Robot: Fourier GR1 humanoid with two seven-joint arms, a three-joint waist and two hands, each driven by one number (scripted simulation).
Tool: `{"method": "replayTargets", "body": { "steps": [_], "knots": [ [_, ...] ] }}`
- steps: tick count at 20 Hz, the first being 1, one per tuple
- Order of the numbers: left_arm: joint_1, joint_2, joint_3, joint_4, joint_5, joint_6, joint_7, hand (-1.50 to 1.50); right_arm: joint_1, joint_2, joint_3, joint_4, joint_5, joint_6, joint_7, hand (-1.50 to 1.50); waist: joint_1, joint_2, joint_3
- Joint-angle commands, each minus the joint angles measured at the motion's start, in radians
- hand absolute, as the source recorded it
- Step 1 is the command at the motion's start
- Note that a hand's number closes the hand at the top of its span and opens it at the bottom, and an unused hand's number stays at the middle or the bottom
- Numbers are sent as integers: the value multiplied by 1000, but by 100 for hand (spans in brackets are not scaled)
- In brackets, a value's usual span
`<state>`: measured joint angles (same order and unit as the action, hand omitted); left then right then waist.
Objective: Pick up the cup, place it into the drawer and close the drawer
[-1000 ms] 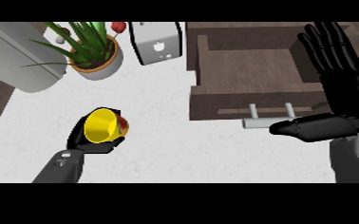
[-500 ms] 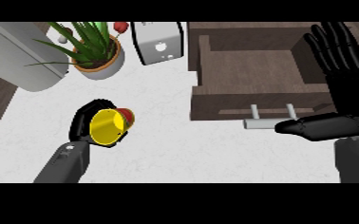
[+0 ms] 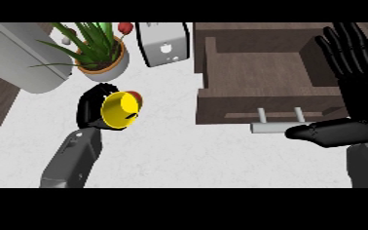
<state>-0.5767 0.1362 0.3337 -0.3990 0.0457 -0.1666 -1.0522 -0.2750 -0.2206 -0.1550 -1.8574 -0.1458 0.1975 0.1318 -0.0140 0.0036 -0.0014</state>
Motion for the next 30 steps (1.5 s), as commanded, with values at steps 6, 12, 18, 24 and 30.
{"method": "replayTargets", "body": {
  "steps": [6, 12, 18, 24, 30],
  "knots": [
    [-182, -64, -83, -236, 2, 26, 208, 150, 44, -19, -30, 32, 7, 26, -56, -150, 19, -9, 3],
    [-271, -135, -204, -399, 58, 140, 428, 150, 16, -14, -31, 32, 4, 11, -32, -150, 14, -10, 2],
    [-394, -136, -312, -500, 80, 281, 655, 150, 38, 0, -25, 3, 32, -12, -38, -150, 11, -8, 2],
    [-680, -136, -381, -223, 142, 485, 730, 150, 2, 15, 20, 13, 47, -6, -40, -150, -39, 5, 2],
    [-755, -136, -463, -52, 208, 518, 799, 150, 11, 29, 28, 27, 53, -8, -61, -150, -53, 10, 3]
  ]
}}
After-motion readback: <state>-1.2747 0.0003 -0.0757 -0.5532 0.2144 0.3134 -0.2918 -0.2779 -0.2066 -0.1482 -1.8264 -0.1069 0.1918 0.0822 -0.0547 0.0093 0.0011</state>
